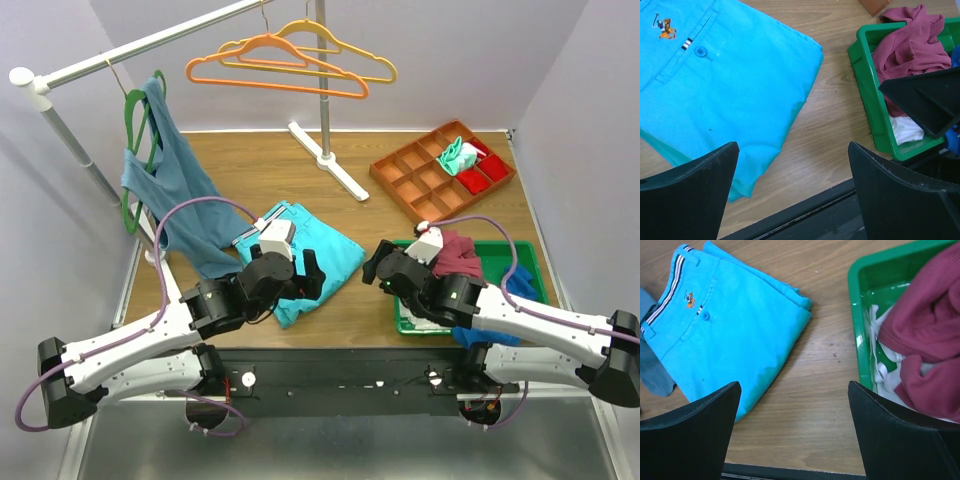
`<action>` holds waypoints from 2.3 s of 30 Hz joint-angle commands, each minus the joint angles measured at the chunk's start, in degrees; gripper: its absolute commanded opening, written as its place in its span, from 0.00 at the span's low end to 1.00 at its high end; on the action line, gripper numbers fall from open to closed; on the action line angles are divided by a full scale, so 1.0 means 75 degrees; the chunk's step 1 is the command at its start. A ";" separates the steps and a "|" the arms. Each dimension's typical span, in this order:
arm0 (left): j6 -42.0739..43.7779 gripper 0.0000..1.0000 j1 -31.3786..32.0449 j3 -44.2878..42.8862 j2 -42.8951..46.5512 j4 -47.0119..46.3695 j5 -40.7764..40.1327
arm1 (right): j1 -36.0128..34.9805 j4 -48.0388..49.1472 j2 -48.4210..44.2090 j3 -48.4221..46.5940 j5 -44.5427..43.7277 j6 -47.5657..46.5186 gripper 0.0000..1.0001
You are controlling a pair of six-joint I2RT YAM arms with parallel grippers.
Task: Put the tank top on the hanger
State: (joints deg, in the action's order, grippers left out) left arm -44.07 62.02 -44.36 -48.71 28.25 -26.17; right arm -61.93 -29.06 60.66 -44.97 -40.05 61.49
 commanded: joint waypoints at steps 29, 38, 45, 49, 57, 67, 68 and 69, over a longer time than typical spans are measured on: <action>0.0861 0.99 0.0039 -0.1070 -0.0514 0.0218 0.0549 | 0.5269 0.0265 0.0771 0.0816 0.2751 -0.1063 0.79; 0.0791 0.99 0.0028 -0.1058 -0.0431 0.0323 0.0338 | 0.5269 -0.0190 0.0221 0.0467 0.2645 -0.1109 0.01; 0.0463 0.99 0.0016 -0.1047 -0.0069 0.0440 -0.0107 | 0.5269 -0.1222 -0.0799 -0.2332 0.3090 -0.2023 0.01; 0.0299 0.99 0.0004 -0.1046 0.0061 0.0429 -0.0295 | 0.5269 -0.1306 -0.0567 -0.4043 0.3802 -0.2456 0.01; 0.0380 0.99 -0.0054 -0.1737 0.0225 0.0897 -0.1126 | 0.5269 -0.0591 0.1483 -0.7637 0.6498 -0.2539 0.01; 0.0638 0.99 -0.0171 -0.2651 0.0459 0.1331 -0.2146 | 0.5246 0.0169 0.3863 -1.1252 0.9101 -0.1252 0.01; 0.0638 0.99 -0.0183 -0.2664 0.0471 0.1331 -0.2228 | 0.5223 0.0195 0.3981 -1.1602 0.9299 -0.1192 0.01; 0.0627 0.99 -0.0218 -0.2664 0.0471 0.1331 -0.2287 | 0.5222 0.0172 0.4063 -1.1733 0.9336 -0.1168 0.01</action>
State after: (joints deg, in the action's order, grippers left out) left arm -40.05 61.17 -62.65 -46.06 36.34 -37.06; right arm -22.50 -33.50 89.19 -125.69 19.66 48.10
